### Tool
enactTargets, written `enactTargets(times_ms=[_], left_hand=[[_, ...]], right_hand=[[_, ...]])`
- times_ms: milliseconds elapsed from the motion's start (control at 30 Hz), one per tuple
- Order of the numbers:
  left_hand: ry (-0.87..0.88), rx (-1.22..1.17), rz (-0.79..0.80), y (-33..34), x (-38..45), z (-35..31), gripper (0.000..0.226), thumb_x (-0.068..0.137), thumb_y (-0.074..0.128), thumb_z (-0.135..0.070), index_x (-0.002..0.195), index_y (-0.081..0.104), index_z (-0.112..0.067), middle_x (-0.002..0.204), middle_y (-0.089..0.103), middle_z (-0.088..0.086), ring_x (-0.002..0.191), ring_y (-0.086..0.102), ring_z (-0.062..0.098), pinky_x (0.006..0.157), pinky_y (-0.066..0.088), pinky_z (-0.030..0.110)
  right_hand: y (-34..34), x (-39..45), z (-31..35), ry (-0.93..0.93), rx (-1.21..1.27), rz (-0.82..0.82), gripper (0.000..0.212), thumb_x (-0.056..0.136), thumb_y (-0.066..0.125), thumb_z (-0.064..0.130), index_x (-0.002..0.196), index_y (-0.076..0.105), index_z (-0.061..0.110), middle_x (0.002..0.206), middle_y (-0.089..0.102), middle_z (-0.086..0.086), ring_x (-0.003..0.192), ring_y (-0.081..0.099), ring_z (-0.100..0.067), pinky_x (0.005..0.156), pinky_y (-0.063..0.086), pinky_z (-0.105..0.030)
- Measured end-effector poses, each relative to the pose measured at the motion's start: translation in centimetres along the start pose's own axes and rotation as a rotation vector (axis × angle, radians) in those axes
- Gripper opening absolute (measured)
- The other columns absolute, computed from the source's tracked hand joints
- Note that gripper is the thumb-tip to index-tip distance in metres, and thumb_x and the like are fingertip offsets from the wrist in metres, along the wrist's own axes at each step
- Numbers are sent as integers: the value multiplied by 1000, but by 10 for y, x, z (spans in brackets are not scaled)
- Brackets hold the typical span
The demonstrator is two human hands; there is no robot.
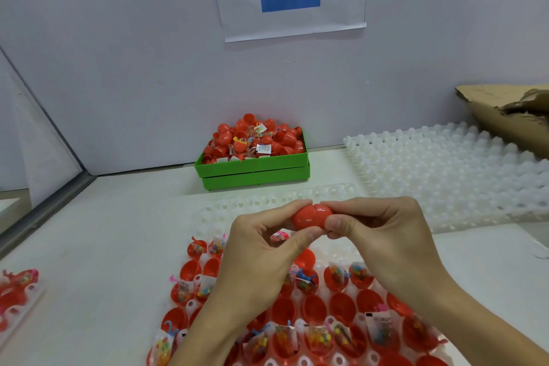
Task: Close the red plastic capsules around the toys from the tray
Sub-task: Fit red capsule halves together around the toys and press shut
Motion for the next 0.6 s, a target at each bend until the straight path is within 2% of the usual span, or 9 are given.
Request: enactTargets(times_ms=[100, 233, 300, 367, 500, 600], left_hand=[[3, 16, 14, 0, 0, 1, 34, 70, 74, -29, 86, 71, -59, 86, 74, -22, 83, 71, 2, 70, 54, 12], [-36, 14, -9, -3, -1, 9, 30, 67, 77, -28, 90, 73, -48, 91, 74, -24, 86, 70, -3, 72, 53, 10], [-45, 32, -14, -4, -1, 11, 34, 70, 80, -20, 92, 73, -46, 94, 74, -25, 89, 70, -4, 74, 52, 9], [-46, 58, -22, -5, -2, 13, 40, 74, 81, -11, 89, 74, -47, 95, 73, -26, 91, 70, -4, 75, 52, 9], [-31, 123, -34, -5, -2, 10, 51, 75, 81, -6, 81, 71, -56, 92, 69, -34, 89, 68, -10, 73, 51, 6], [-8, 178, -36, -2, -3, 7, 55, 75, 79, -1, 82, 70, -55, 84, 65, -41, 88, 65, -15, 72, 49, 3]], right_hand=[[1, 1, 6, -63, -59, 22, 26, 75, 77, -5, 85, 80, 20, 72, 76, 3, 65, 72, -11, 67, 57, -20], [2, 0, 14, -160, -166, 70, 40, 75, 76, -8, 83, 80, 31, 72, 76, 9, 70, 72, -8, 69, 56, -20], [3, 0, 17, -198, -212, 88, 43, 76, 75, -9, 83, 79, 33, 73, 76, 13, 72, 72, -6, 69, 56, -20], [3, 0, 19, -235, -257, 93, 42, 76, 75, -10, 85, 79, 30, 75, 75, 15, 73, 72, -5, 69, 56, -20], [4, -2, 20, -274, -307, 84, 38, 76, 74, -12, 89, 80, 23, 77, 76, 15, 73, 71, -3, 68, 57, -22], [4, -2, 16, -286, -349, 87, 34, 77, 72, -15, 89, 81, 15, 75, 76, 10, 70, 71, -2, 64, 54, -15]])
Point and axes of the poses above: each hand's wrist, its own x-axis towards the middle knuckle, its own y-axis out of the palm, z = x × y, the point moved 8 cm from there along x, towards the middle knuckle
